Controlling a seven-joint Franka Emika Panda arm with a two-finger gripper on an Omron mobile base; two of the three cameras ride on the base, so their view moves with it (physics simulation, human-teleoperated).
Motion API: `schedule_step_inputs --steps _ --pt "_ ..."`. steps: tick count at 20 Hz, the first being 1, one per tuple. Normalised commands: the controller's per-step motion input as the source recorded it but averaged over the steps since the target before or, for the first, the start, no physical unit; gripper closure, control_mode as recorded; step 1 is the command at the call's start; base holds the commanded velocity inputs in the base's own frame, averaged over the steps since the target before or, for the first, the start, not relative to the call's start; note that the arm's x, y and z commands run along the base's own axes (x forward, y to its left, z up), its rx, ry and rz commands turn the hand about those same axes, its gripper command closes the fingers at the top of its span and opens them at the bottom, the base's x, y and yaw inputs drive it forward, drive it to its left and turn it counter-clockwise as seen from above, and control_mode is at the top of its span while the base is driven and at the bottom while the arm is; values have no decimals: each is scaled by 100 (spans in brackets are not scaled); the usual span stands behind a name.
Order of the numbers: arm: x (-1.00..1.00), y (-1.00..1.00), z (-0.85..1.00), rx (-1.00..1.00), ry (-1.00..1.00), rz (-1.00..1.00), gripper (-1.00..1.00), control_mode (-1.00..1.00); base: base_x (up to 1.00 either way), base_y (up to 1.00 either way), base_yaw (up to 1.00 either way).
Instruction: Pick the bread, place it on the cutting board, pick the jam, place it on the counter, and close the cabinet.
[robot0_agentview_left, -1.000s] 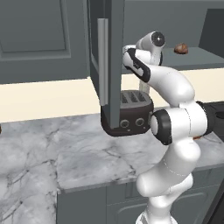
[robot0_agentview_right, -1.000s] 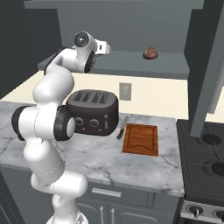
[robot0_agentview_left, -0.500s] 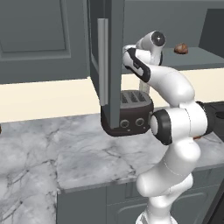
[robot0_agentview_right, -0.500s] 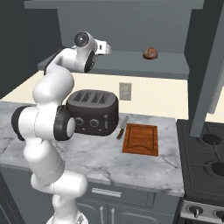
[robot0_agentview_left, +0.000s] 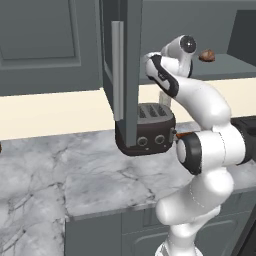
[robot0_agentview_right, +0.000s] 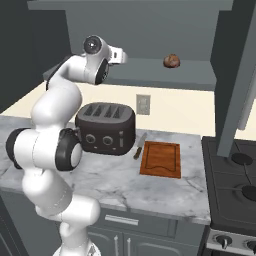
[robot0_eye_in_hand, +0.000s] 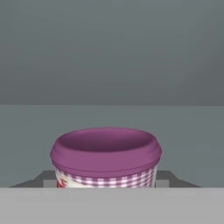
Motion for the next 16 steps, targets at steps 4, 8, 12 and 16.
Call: schedule_step_inputs --steps 4,8,12,16 --pt "-47 -24 0 2 0 0 100 -100 0 0 0" --pt "-49 -23 0 2 0 0 100 -100 0 0 0" --pt "-51 -22 0 2 0 0 100 -100 0 0 0" --pt "-47 -15 0 0 0 0 100 -100 0 0 0"
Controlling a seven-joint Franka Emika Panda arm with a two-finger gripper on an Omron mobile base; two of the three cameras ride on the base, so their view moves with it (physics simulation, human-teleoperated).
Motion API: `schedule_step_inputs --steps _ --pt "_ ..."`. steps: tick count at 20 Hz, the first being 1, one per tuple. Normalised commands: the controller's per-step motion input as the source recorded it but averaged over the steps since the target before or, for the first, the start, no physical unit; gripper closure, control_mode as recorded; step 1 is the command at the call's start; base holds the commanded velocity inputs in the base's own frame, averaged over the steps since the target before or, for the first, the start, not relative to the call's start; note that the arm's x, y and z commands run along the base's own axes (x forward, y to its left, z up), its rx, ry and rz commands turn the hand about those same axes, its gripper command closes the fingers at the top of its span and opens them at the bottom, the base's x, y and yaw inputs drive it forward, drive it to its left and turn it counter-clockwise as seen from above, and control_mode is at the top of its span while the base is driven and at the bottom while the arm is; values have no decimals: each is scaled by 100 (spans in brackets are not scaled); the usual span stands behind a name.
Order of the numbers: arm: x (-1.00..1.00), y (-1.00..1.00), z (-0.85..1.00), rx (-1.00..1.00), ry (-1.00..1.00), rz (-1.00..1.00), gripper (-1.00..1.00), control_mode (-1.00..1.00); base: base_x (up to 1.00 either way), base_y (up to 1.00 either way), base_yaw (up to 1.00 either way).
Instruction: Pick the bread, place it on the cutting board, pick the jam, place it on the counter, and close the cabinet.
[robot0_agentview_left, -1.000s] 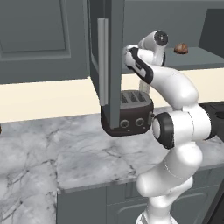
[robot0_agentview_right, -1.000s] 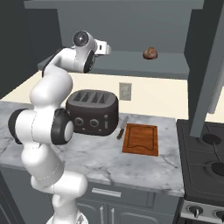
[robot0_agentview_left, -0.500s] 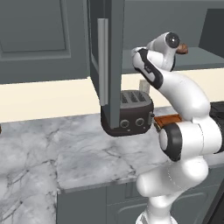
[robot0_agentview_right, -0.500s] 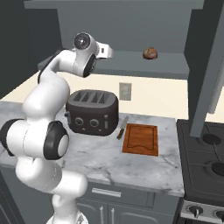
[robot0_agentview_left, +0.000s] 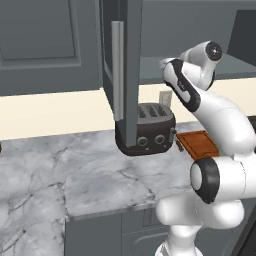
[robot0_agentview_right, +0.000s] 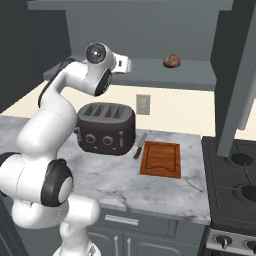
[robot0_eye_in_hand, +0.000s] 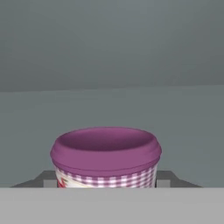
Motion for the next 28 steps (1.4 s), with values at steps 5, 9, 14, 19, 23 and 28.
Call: schedule_step_inputs --steps 5,9,14,19,23,28 --pt "-43 -5 -5 0 2 0 100 -100 0 0 0" --pt "-39 -1 -12 0 4 0 100 -100 0 0 0" --pt "-37 0 -14 0 5 0 100 -100 0 0 0" --pt "-36 -1 -15 0 5 0 100 -100 0 0 0" --pt "-23 -2 -27 0 1 0 100 -100 0 0 0" --pt "-21 -8 -41 0 0 0 100 -100 0 0 0"
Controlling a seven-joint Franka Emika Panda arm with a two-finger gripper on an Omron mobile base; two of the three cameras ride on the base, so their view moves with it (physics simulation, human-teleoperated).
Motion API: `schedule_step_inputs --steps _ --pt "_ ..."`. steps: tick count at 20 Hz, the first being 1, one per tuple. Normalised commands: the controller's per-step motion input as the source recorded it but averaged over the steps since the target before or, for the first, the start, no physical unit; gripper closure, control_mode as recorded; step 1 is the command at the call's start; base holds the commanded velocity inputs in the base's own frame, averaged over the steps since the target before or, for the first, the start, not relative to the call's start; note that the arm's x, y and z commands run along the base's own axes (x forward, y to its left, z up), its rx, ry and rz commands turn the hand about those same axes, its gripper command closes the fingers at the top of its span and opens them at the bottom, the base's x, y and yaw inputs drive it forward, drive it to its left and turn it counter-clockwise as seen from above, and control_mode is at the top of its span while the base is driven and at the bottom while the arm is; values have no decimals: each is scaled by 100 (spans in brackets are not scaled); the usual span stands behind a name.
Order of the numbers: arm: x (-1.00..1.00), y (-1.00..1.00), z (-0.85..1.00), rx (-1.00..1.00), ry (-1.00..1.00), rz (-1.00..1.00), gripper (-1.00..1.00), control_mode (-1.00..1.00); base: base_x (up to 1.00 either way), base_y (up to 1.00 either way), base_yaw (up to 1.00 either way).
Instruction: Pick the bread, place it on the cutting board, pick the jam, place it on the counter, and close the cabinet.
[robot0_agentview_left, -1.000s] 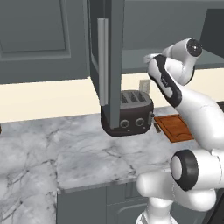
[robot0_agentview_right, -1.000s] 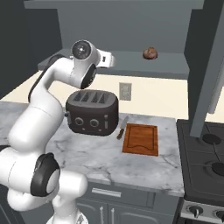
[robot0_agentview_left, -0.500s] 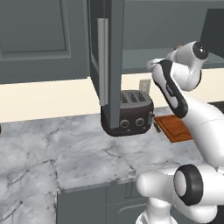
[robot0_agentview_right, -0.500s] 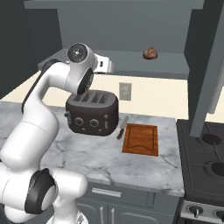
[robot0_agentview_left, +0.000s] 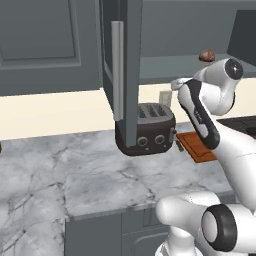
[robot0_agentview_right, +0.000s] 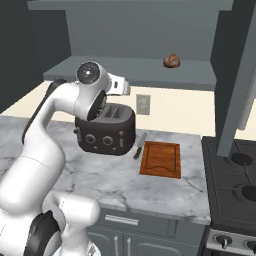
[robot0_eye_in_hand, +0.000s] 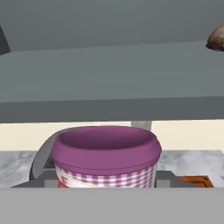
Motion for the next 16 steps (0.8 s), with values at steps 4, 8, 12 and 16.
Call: schedule_step_inputs --steps 4,8,12,16 --pt "-15 -9 -47 0 0 0 100 -100 0 0 0" --pt "-17 -7 -44 0 0 0 100 -100 0 0 0" --pt "-13 -4 -42 0 0 0 100 -100 0 0 0" --pt "-13 -6 -29 0 0 0 100 -100 0 0 0"
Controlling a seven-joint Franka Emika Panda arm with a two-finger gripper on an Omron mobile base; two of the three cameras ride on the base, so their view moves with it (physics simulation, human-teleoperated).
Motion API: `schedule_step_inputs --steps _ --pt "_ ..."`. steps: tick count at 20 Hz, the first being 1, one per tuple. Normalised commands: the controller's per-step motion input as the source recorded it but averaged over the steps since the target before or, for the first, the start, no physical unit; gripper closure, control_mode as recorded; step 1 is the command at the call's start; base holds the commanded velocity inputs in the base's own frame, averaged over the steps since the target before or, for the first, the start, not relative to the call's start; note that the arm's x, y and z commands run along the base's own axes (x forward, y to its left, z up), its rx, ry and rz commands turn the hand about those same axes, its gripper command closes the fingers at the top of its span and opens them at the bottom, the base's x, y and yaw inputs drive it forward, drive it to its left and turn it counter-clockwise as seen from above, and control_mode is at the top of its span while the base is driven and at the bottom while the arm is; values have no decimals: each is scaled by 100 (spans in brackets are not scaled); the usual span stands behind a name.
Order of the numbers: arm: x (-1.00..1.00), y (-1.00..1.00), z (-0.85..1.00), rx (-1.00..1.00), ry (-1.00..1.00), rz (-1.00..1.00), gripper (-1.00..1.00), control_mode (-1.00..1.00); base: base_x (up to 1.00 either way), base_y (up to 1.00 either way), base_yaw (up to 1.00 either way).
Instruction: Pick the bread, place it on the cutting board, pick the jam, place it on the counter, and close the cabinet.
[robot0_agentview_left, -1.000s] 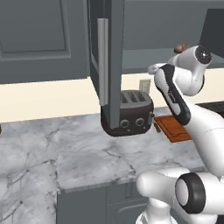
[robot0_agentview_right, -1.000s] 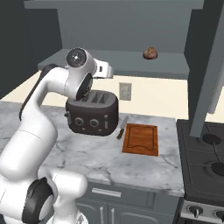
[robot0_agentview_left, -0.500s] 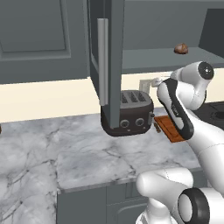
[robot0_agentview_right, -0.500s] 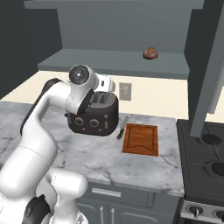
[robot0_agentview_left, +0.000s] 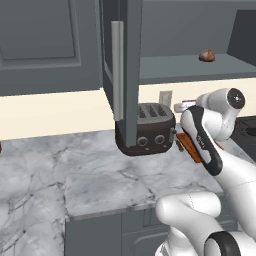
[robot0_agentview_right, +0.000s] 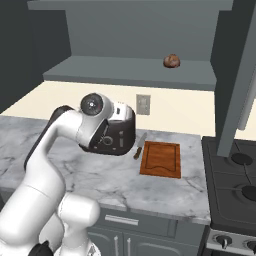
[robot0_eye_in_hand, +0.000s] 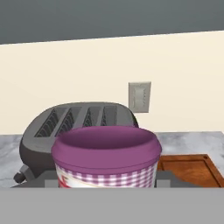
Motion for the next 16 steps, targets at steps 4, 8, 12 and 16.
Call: schedule_step_inputs --steps 4,8,12,16 --pt "-11 -5 -31 0 0 0 100 -100 0 0 0" --pt "-7 -8 -34 0 0 0 100 -100 0 0 0" --pt "-6 -2 -34 0 0 0 100 -100 0 0 0" --pt "-7 0 -36 0 0 0 100 -100 0 0 0"
